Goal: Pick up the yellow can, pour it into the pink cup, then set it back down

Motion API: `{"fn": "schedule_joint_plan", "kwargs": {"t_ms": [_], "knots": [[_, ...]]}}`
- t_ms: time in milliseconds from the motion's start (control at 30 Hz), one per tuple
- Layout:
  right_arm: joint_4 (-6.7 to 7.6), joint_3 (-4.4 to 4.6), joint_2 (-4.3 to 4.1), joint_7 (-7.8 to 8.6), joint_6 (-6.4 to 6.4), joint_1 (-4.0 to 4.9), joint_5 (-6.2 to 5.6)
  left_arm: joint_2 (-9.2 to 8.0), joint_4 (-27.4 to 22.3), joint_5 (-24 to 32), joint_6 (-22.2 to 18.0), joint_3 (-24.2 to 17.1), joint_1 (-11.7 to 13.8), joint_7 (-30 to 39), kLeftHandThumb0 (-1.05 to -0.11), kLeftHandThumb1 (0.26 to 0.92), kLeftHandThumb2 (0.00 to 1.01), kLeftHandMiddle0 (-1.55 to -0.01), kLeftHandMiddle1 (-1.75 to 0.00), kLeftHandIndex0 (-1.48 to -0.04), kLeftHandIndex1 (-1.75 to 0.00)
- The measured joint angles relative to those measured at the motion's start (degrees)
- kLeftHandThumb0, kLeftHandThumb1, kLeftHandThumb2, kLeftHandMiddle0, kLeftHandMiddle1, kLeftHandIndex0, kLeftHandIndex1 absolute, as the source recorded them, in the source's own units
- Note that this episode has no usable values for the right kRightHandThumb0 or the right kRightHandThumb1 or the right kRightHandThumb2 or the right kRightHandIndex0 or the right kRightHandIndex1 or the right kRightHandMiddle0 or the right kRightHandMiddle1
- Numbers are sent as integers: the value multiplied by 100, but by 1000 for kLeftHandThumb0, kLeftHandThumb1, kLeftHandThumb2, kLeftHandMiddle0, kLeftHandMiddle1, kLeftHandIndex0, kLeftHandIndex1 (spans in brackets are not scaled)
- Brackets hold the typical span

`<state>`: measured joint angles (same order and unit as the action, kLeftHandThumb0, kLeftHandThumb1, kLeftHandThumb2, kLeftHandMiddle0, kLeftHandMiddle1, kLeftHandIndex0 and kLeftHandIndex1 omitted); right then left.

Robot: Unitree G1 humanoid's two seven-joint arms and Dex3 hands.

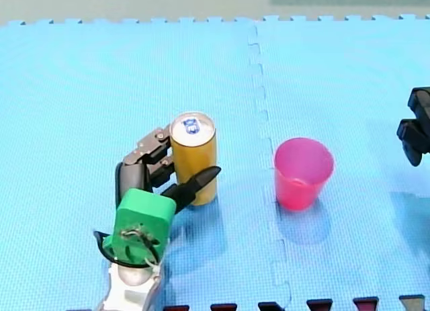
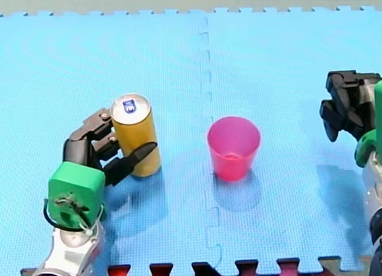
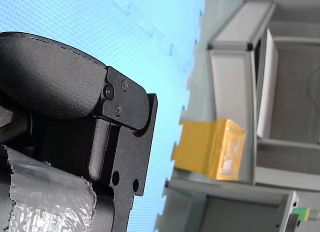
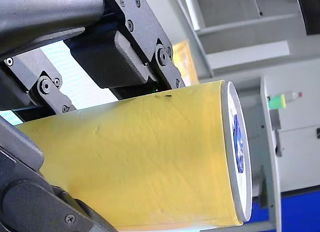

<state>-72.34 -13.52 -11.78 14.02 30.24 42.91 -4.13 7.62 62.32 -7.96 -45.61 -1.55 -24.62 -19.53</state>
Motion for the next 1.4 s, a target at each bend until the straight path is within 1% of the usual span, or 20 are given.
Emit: {"fn": "schedule_joint_plan", "kwargs": {"t_ms": [267,400,633,867,933,1000,1033,1100,1133,1200,1233,1300,1333,1400], "knots": [[1,-11,-12,33,47,-21,-7,-53,183,-405,-59,189,10,-436,-355,816,3,-1316,-1,-1176,0],[1,-22,-20,41,79,-27,-15,-53,297,-469,-126,231,-22,-560,-358,819,3,-1317,-1,-1176,0],[1,-53,-43,103,92,-32,-34,-53,420,-535,-234,292,-46,-726,-363,823,2,-1297,0,-1177,0],[16,-62,-64,110,98,-31,-34,-67,492,-535,-312,319,-50,-774,-366,827,2,-1297,0,-1176,0],[19,-62,-64,110,98,-31,-33,-76,502,-530,-313,319,-52,-775,-367,828,2,-1273,0,-1124,0],[22,-61,-64,107,98,-31,-32,-79,507,-502,-309,303,-56,-742,-366,827,1,-1185,0,-994,1],[23,-60,-64,102,98,-31,-29,-79,511,-460,-300,282,-60,-691,-366,826,1,-1158,0,-962,1],[28,-57,-64,96,98,-31,-25,-78,518,-397,-287,248,-64,-610,-374,792,0,-1014,1,-887,1],[31,-55,-64,94,98,-31,-23,-78,520,-375,-284,234,-65,-581,-384,782,0,-980,0,-876,0],[37,-49,-64,88,98,-31,-21,-73,528,-327,-260,209,-65,-553,-490,766,0,-843,0,-781,0],[40,-46,-64,87,98,-31,-20,-77,532,-338,-209,210,-67,-589,-597,764,1,-760,0,-694,0],[46,-42,-64,87,98,-31,-19,-106,540,-475,-22,257,-89,-776,-733,763,1,-633,0,-560,0],[50,-39,-65,88,98,-30,-19,-139,547,-556,114,303,-99,-888,-782,766,2,-587,0,-511,0],[54,-37,-70,86,97,-29,-20,-195,545,-680,295,379,-100,-986,-836,778,6,-532,0,-459,0]]}}
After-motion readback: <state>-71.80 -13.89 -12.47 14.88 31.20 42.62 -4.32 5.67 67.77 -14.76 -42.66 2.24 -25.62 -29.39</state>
